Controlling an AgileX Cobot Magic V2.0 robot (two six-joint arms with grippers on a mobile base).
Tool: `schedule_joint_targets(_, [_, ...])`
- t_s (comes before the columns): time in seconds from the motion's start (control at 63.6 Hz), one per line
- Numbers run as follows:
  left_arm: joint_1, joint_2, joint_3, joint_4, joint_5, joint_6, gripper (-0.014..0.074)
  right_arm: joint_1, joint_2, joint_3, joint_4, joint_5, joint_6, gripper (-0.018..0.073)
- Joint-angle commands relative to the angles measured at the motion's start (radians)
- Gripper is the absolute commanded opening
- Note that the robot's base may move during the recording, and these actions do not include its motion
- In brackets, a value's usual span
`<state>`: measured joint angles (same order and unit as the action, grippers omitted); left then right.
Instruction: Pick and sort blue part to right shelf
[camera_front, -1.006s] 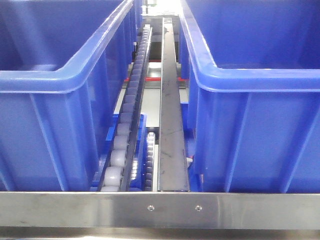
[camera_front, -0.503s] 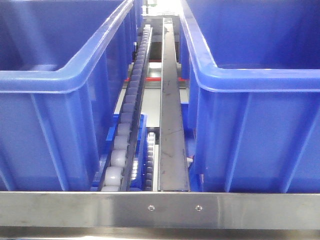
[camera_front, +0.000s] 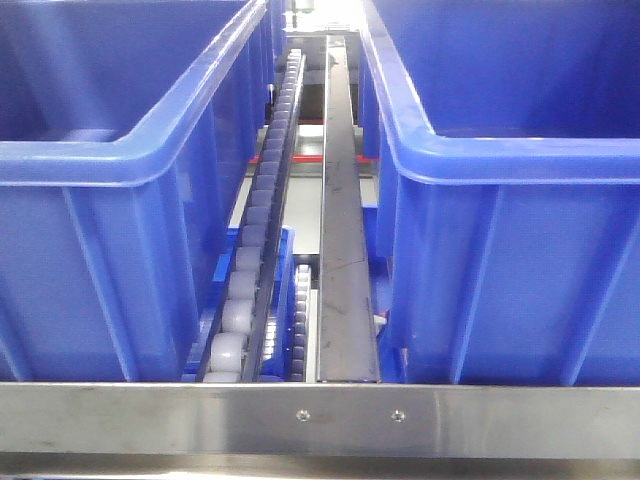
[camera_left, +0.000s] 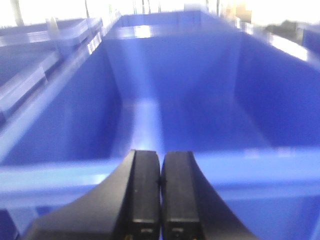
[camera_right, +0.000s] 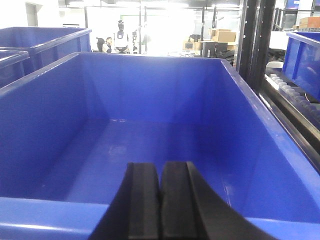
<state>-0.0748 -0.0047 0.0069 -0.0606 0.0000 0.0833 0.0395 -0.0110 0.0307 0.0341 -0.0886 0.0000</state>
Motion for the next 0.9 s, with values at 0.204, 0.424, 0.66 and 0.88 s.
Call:
schedule_joint_targets(0.204, [-0.008,-0.025,0.023,-0.013,-0.119,-0.013,0.0133,-0.007,-0.02,-0.022,-0.001,-0.092,-0.008,0.0054])
schedule_joint_targets(0.424, [0.008,-0.025,0.023,-0.026,-0.075,-0.013,0.0133,-0.007,-0.02,-0.022,-0.001,-0.092,-0.008,0.0054])
schedule_joint_targets(0.66, [0.011,-0.025,0.023,-0.026,-0.081,-0.013,0.0133,-0.007,-0.02,-0.022,-0.001,-0.092,-0.008,0.0054])
schedule_joint_targets(0.88, [0.011,-0.025,0.023,-0.026,-0.081,-0.013,0.0133,-0.007,-0.02,-0.022,-0.001,-0.092,-0.008,0.0054])
